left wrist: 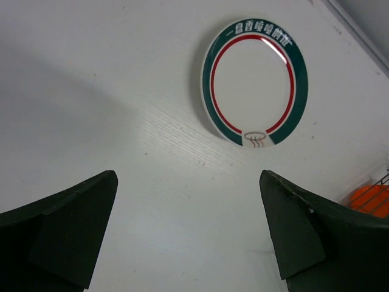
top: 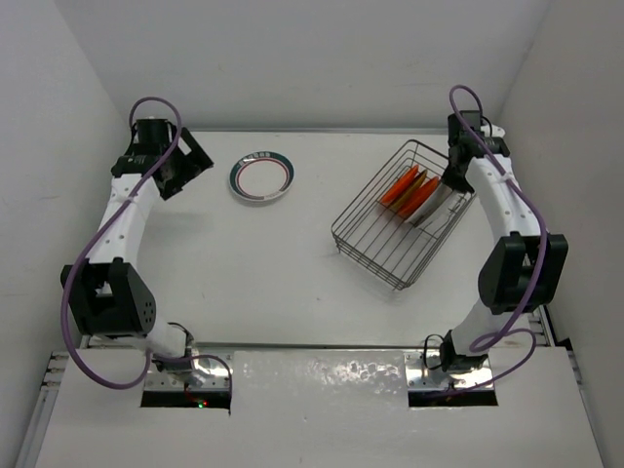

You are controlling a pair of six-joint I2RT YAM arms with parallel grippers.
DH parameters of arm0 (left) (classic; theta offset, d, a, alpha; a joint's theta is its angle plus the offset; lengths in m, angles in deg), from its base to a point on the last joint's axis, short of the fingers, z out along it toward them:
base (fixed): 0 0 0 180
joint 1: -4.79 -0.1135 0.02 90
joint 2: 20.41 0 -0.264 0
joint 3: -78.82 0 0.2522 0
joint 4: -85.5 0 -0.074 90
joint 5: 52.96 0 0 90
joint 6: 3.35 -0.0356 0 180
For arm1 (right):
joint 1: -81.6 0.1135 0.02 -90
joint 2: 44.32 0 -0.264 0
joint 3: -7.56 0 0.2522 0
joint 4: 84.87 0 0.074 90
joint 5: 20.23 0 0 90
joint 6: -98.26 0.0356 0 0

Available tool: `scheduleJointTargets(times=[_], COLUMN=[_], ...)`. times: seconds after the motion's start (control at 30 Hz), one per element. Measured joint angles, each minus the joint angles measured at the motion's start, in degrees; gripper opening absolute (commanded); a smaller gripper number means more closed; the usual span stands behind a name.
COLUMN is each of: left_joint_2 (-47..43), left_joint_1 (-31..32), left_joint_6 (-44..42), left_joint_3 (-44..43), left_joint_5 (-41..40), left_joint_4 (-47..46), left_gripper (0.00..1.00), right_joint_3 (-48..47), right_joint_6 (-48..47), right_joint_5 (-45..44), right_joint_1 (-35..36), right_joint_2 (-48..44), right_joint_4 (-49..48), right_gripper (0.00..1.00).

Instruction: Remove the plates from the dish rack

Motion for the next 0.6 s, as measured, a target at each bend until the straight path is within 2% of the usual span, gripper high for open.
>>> scheduleJointTargets(times=[0.17,0.47,0.6], left_joint_2=[0.3,4.0,5.9], left_joint_1=[0.0,0.0,0.2], left_joint_6=[-0.9,-3.2,-3.4], left_joint_3=[-2.1,-10.7,-12.9], left_joint_5=[1.9,5.1,11.6], left_joint_4=[3.0,3.6,2.1], left_gripper=[1.0,1.0,1.0], right_joint_3=[-3.7,-26.9,-32.0], right_joint_6=[0.2,-0.6,-2.0], right_joint_5=[-1.2,-7.8,-9.7], right_joint_1=[0.0,-0.6,-0.5], right_joint_2=[0.6,0.6,-1.0], right_joint_4=[5.2,19.0,20.3], right_gripper=[0.0,0.0,0.0])
